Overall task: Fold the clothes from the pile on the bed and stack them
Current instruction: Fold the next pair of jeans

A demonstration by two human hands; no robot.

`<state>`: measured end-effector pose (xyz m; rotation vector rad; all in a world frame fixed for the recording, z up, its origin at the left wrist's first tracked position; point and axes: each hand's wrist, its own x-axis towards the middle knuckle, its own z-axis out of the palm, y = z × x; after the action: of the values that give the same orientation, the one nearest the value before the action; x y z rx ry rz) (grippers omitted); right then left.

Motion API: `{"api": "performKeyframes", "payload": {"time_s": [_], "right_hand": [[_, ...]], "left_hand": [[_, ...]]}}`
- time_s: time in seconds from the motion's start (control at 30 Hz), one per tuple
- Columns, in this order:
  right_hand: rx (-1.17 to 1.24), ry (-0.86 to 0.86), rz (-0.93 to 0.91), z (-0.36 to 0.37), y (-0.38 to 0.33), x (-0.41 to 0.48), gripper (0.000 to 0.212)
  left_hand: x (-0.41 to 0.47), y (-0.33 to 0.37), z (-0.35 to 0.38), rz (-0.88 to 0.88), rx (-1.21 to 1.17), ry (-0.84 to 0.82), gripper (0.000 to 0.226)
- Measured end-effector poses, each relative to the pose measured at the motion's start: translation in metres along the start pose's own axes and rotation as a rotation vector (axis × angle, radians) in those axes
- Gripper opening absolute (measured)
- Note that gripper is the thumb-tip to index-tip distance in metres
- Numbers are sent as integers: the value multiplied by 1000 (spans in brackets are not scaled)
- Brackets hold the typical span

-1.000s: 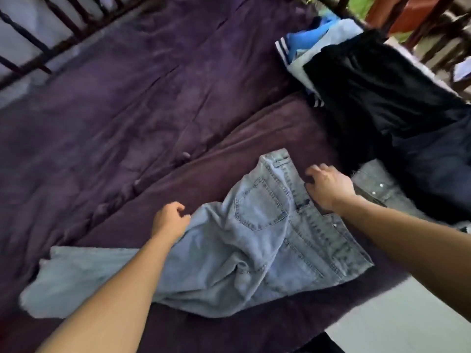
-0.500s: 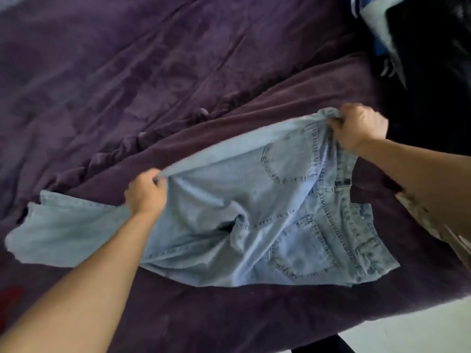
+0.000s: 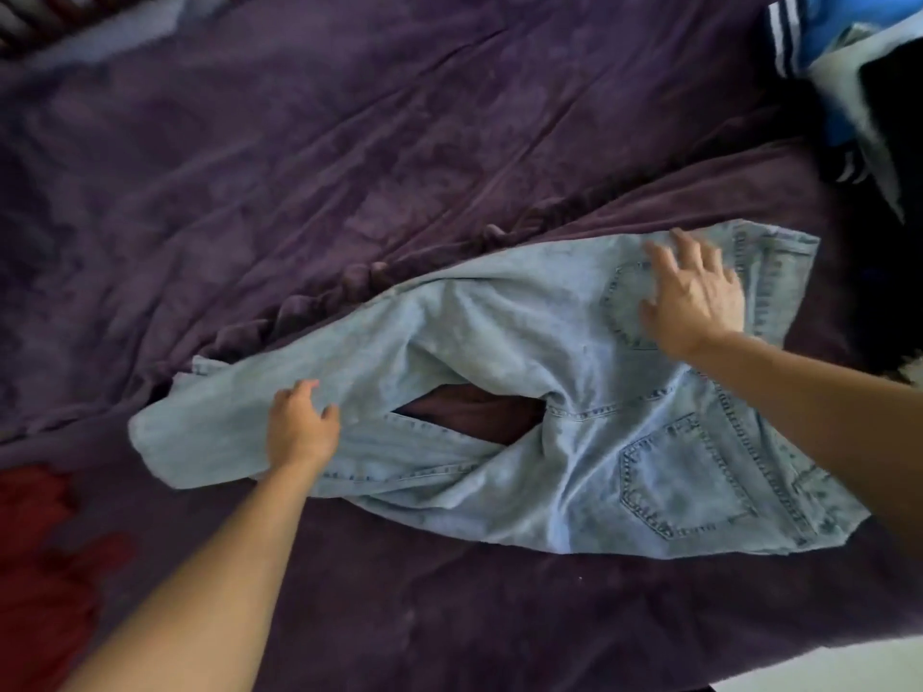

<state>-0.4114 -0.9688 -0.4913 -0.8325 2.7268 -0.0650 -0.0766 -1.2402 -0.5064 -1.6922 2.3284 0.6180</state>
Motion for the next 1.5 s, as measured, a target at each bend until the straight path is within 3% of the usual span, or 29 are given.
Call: {"api": "performKeyframes", "payload": {"time_s": [0.1,0.2,0.37,0.43,0.5,0.57,0.63,0.73,0.83,0.9,0.93,1.07,1.13,1.23,1.37,1.5], "right_hand": [[91,-92,-148,19,-78,-35,50],[141,-262,-202,56,-160,-72,36],[159,-432,-237,118,-265,-125,50],[131,-443,-337,142,-306,-142,64],[62,-422,-424,159,-341,-154,74],[21,-390,-426,172,-363,-167,79],[20,-316,-384,180,-376,-177,71],[56,-147,-332,183,-379,-180,41],[3,-119,-324,178,-382,-179,33],[-12,-104,-347,178,-389,-180,24],[7,-99,-353,179,-393,-180,18],[158,-99,-426,183,-393,-195,37],[180,-88,-484,175,-382,-213,33],[225,-104,-508,158,-366,-242,31],[263,-106,-457,120,-357,-272,23],[227,-112,-476,80,-350,-289,21]], "left_hand": [[-2,-85,-17,-194,30,-42,38],[19,-149,-35,-358,-62,47,51],[74,-221,-52,-600,-676,89,94],[100,-241,-53,-510,-832,16,64],[120,-240,-64,-267,-697,99,31],[139,-224,-81,-10,-535,225,30],[158,-206,-104,145,-447,323,30],[194,-196,-126,14,-557,385,34],[206,-208,-121,-309,-925,208,40],[182,-218,-96,-414,-964,89,36],[165,-224,-80,-394,-929,50,39],[117,-242,-42,-184,-969,-134,78],[114,-245,-41,-112,-865,-244,81],[88,-246,-49,-38,-696,-359,62],[38,-273,-70,42,-222,-306,43],[2,-272,-93,447,268,-220,93]]}}
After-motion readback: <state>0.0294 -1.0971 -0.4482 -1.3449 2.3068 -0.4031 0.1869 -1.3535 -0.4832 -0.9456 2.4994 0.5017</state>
